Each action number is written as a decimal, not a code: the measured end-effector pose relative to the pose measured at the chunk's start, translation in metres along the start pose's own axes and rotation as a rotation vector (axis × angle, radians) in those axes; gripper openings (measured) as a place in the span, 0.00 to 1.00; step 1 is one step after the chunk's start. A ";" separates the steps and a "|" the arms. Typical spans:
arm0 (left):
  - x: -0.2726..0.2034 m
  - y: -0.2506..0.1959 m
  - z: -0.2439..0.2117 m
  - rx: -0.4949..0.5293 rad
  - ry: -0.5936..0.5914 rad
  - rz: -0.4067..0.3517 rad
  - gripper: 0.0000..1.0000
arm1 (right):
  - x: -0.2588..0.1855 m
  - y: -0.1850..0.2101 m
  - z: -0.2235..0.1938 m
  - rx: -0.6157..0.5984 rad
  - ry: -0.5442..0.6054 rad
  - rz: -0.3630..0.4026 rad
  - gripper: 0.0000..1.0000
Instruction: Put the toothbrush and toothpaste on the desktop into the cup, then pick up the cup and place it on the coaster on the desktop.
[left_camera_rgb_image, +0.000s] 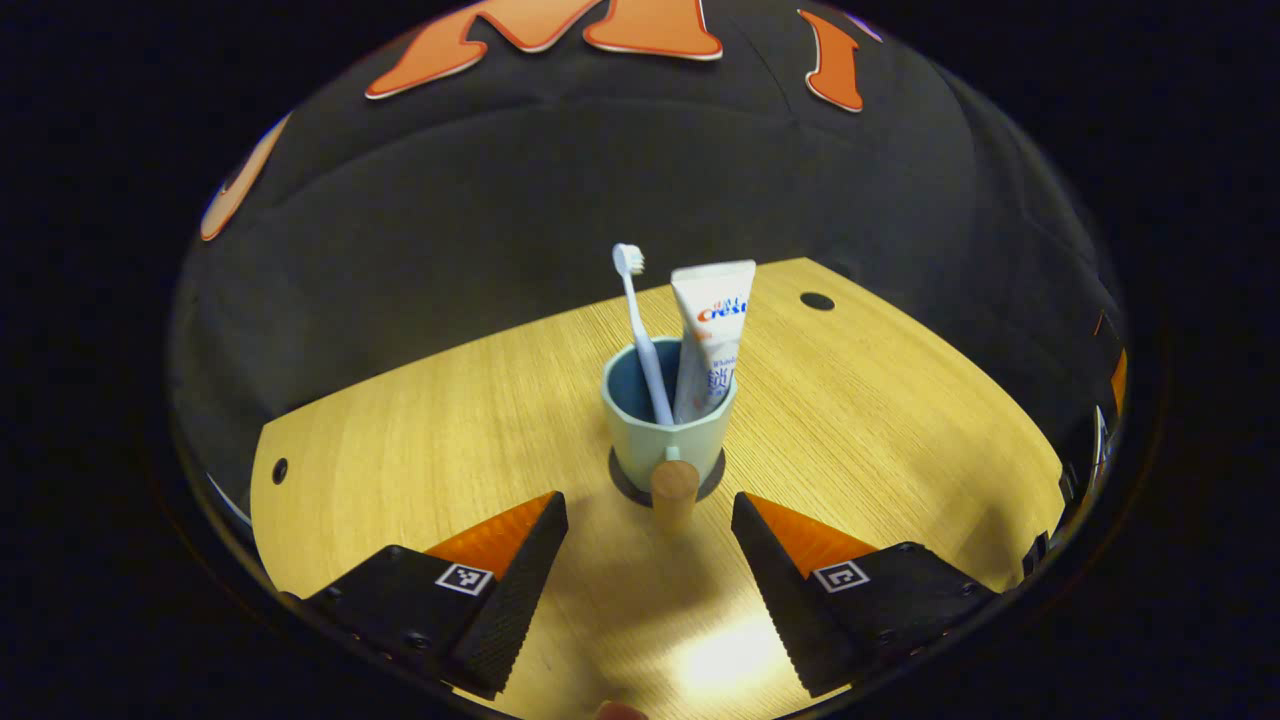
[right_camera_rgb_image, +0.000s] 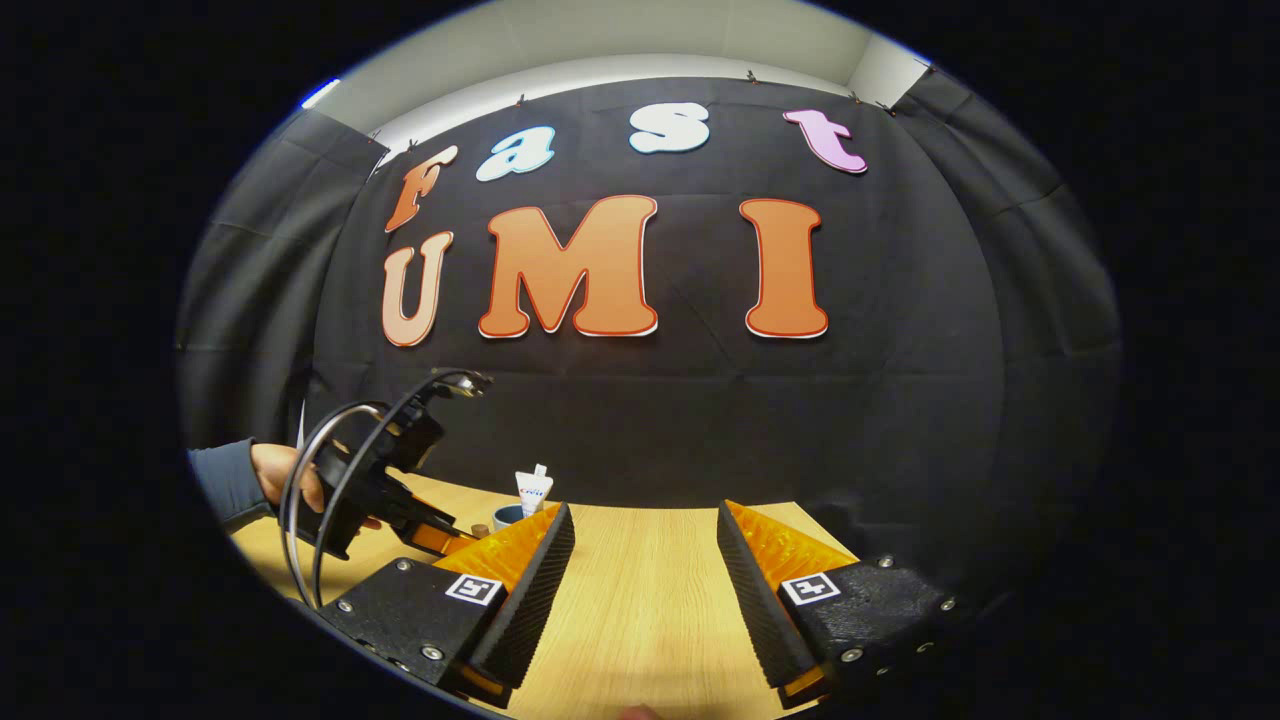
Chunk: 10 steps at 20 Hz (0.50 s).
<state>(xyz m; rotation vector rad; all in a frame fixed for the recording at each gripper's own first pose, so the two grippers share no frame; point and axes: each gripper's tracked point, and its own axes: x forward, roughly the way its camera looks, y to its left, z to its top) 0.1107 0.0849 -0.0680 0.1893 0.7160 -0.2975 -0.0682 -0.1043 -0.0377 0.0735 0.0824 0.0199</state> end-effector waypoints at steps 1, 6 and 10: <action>-0.016 0.007 0.007 -0.004 -0.048 0.024 0.99 | 0.003 0.004 0.001 0.004 -0.003 0.000 0.86; -0.090 0.036 0.030 0.004 -0.283 0.109 0.99 | 0.009 0.035 0.003 0.001 -0.004 0.028 0.86; -0.143 0.046 0.029 -0.036 -0.417 0.184 0.99 | 0.012 0.072 0.023 -0.026 -0.081 0.083 0.86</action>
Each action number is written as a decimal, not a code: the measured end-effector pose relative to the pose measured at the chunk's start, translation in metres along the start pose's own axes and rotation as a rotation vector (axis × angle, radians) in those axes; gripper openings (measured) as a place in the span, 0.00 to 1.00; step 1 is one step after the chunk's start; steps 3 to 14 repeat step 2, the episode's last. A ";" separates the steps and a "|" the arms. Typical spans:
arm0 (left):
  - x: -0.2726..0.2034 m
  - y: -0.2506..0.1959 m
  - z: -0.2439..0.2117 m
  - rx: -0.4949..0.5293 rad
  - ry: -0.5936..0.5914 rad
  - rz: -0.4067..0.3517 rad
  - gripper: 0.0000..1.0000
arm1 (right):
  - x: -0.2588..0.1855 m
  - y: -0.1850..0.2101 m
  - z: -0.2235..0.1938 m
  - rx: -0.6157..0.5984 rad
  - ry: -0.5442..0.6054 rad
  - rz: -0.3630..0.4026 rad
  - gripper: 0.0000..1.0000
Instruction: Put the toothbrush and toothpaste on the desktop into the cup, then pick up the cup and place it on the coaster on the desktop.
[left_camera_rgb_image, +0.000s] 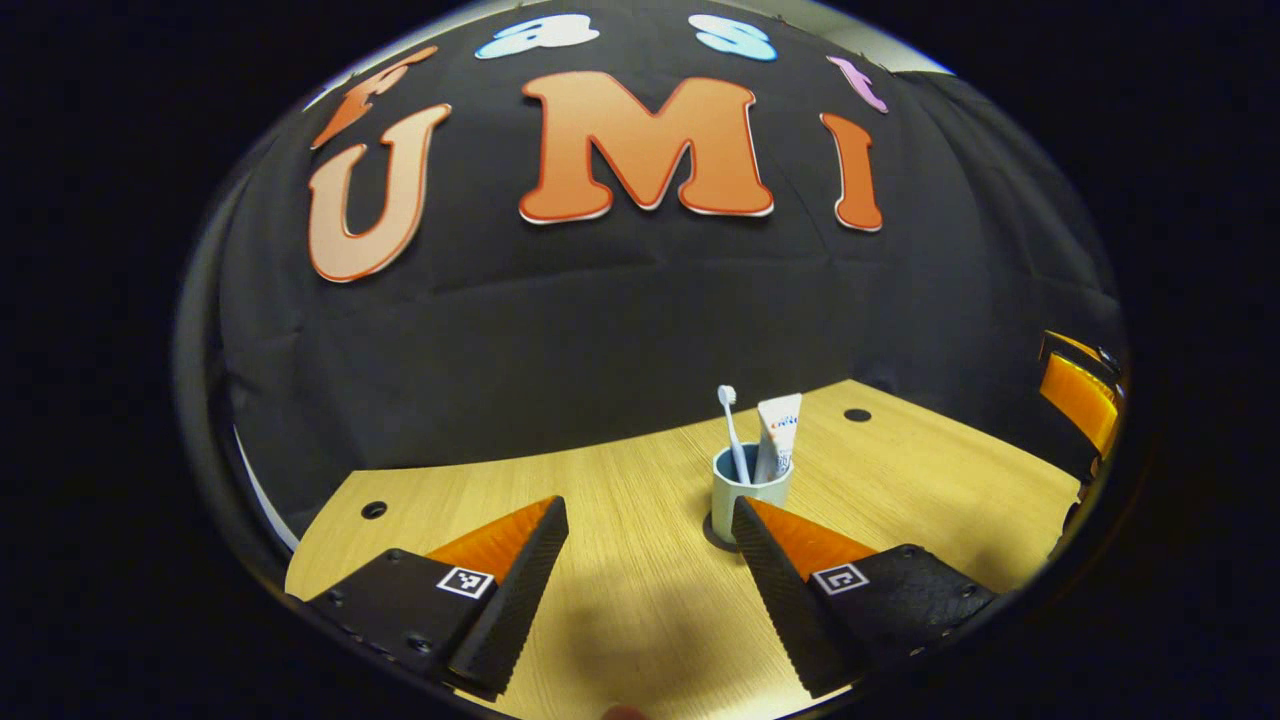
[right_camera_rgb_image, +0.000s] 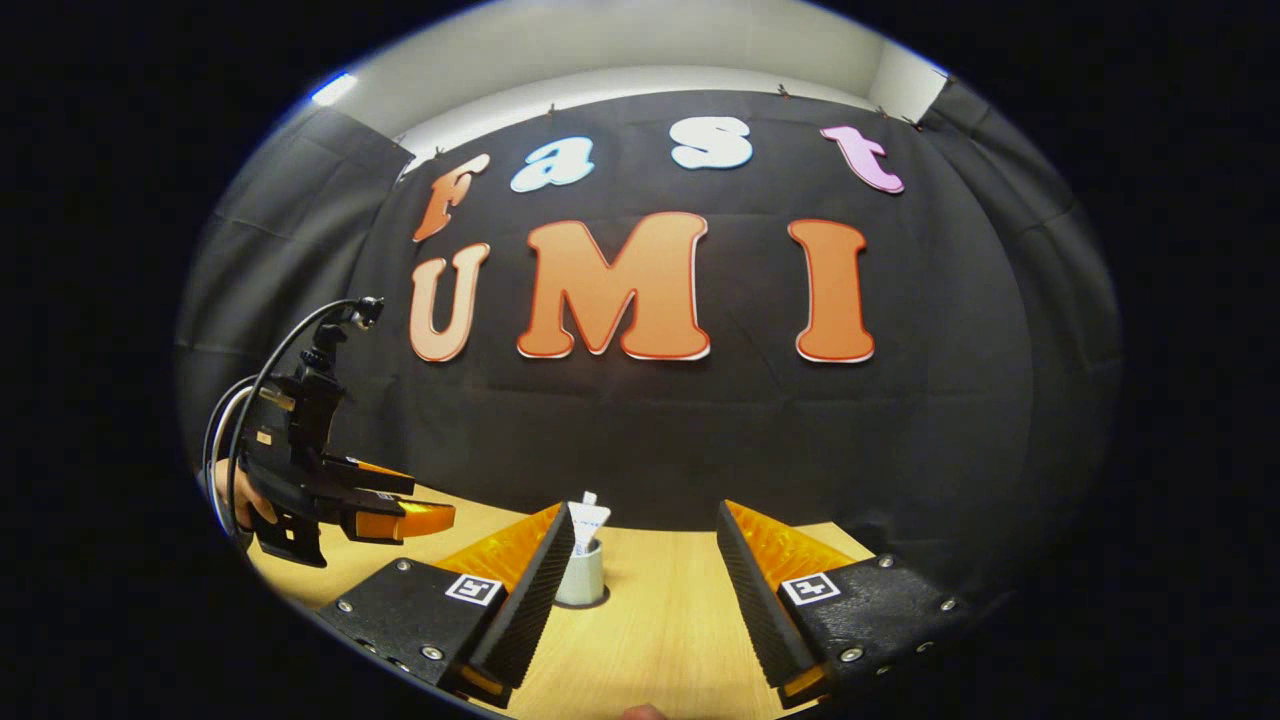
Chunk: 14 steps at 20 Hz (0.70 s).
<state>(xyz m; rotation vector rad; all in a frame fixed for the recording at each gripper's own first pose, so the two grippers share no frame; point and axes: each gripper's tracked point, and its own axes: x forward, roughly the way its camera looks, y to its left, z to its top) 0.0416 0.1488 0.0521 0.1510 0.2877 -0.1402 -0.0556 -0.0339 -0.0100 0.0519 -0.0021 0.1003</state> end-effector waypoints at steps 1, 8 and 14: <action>-0.006 0.001 0.004 -0.005 -0.030 0.012 0.99 | 0.003 0.010 0.008 -0.005 -0.025 0.015 0.86; -0.012 0.004 0.010 -0.003 -0.057 0.018 0.99 | 0.007 0.018 0.014 -0.013 -0.046 0.027 0.86; -0.012 0.004 0.010 -0.003 -0.057 0.018 0.99 | 0.007 0.018 0.014 -0.013 -0.046 0.027 0.86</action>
